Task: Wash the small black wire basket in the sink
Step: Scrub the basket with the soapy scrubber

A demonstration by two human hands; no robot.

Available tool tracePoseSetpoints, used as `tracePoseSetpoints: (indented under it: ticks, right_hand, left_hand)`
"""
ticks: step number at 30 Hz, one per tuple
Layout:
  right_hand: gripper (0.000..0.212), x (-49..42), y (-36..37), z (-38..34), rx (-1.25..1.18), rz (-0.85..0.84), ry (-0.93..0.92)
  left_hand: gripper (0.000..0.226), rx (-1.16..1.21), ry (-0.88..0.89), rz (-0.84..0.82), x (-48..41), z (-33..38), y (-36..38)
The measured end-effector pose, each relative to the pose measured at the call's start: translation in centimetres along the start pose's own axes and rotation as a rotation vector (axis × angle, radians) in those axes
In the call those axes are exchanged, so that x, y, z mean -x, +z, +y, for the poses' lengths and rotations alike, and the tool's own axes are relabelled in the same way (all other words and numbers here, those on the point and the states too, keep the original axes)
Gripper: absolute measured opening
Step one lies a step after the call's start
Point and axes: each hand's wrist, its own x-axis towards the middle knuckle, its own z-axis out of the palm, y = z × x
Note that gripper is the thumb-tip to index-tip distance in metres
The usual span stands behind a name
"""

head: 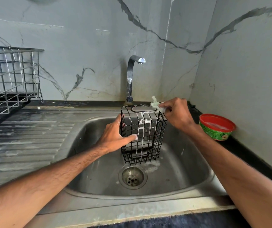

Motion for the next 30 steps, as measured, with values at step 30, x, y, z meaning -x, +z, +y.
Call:
tracePoseSetpoints:
  ticks: [30]
  right_hand:
    - [0.032, 2.5, 0.1, -7.0, 0.231, -0.101, -0.098]
  left_hand:
    - [0.129, -0.04, -0.013, -0.037, 0.2, 0.2, -0.3]
